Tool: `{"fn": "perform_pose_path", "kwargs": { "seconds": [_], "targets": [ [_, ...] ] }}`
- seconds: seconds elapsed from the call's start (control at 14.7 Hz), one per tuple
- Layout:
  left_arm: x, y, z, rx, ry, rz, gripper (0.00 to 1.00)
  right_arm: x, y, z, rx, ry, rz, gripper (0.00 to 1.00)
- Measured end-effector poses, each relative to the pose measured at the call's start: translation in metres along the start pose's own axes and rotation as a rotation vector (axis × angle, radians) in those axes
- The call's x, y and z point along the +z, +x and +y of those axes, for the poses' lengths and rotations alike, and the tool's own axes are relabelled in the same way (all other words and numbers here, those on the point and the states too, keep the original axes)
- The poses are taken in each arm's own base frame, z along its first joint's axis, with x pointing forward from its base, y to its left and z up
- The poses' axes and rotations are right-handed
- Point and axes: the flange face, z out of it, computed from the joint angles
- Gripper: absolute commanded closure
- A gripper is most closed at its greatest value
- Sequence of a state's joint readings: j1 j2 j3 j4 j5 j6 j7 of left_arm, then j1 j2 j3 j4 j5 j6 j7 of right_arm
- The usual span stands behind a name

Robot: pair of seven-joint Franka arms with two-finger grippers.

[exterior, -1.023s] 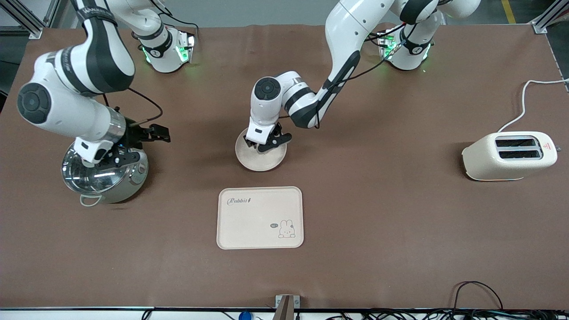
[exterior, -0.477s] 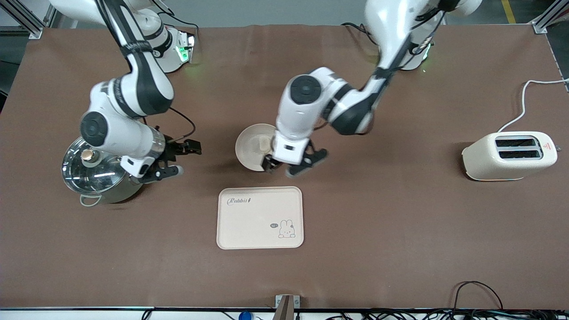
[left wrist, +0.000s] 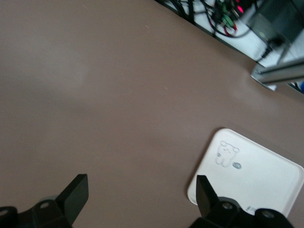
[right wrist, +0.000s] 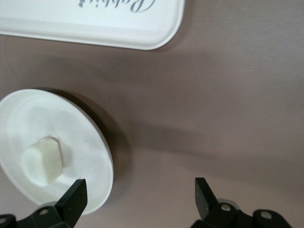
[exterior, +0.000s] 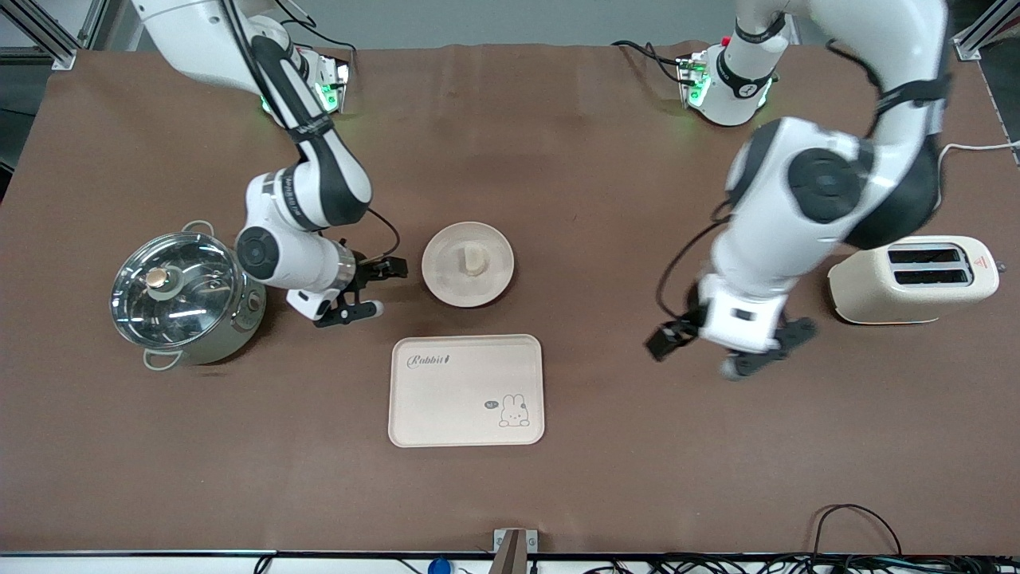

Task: Place bun in plate and plate on tray
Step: 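Release the bun onto the plate while the right gripper approaches, then grasp the plate rim with the right gripper while the left retracts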

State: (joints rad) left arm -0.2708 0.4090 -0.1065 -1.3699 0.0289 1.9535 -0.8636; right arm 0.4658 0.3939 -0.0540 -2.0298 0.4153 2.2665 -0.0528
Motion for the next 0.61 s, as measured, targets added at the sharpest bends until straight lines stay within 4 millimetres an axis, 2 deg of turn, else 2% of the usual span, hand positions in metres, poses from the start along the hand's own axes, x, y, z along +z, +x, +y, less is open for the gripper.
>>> {"fn": "perform_pose_path", "kwargs": {
  "seconds": [0.2,0.34,0.41,0.55,0.61],
  "targets": [
    [-0.041,0.026,-0.045,0.051,0.033,-0.005,0.00,0.040,-0.020,-0.020,-0.013,-0.021,0.092,0.00],
    [-0.067,0.042,-0.080,0.152,0.061,-0.020,0.00,0.055,-0.032,-0.028,-0.014,-0.026,0.124,0.00],
    [-0.081,0.050,-0.099,0.204,0.069,-0.023,0.00,0.058,-0.034,-0.031,-0.013,-0.024,0.126,0.02],
    [-0.111,0.057,-0.133,0.293,0.090,-0.043,0.00,0.061,-0.038,-0.039,-0.001,-0.006,0.129,0.17],
    [-0.125,0.057,-0.148,0.332,0.099,-0.055,0.00,0.063,-0.040,-0.043,0.005,0.003,0.128,0.19]
  ]
}}
